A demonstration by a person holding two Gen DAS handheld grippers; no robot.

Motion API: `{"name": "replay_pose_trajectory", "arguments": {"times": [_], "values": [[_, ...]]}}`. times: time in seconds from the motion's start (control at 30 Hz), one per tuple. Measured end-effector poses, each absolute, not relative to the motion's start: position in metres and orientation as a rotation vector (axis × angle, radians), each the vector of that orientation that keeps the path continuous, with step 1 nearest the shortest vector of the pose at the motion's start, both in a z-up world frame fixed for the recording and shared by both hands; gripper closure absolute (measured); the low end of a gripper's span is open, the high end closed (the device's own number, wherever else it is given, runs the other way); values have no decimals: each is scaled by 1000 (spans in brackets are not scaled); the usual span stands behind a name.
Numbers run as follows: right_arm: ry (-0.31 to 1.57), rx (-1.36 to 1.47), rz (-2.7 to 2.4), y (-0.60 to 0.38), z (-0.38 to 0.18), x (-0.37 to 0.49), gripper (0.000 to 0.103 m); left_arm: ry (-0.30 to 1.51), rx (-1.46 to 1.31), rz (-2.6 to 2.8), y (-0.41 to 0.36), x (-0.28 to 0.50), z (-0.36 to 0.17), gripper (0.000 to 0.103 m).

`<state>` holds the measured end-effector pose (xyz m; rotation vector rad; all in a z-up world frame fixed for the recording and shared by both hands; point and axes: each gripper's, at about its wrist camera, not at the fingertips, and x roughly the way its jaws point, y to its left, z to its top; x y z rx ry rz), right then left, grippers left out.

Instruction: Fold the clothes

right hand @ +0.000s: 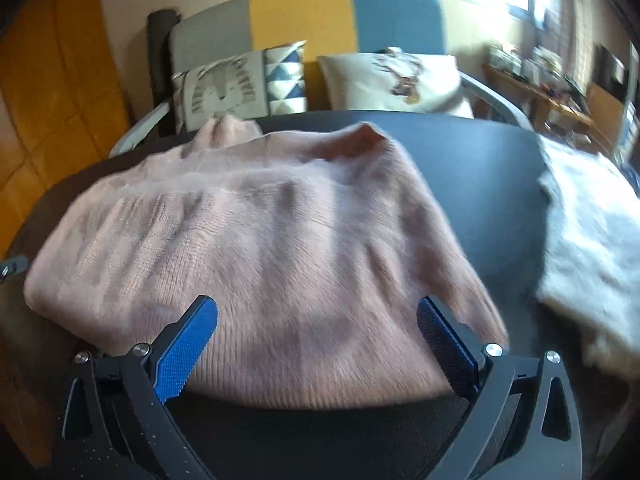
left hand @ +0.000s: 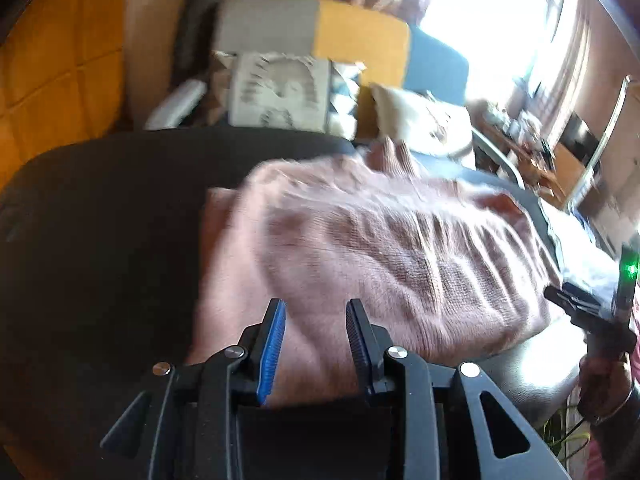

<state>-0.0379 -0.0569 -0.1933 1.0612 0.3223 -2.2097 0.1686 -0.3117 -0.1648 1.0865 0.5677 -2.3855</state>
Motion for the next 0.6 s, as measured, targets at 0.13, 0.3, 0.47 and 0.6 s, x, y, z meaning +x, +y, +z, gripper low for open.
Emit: {"name": "replay_pose_trajectory", "arguments": {"times": [0.13,0.3,0.47,0.6], "values": [[454,1100,-2113,-75,-218,-50,0,604,1179,-2316,-331,150,-202,71],[482,1102,-2074,-64,-221,-42,0,644,1175,-2346,-327,175,-206,70],[459,1101,-2100,-46,-224,-22,0,585,1204,-2352,-305,202,-210,70],[453,1090,-2106,-28,-226,1,0,612,1207,-2356,-299,214,-218,71]]}}
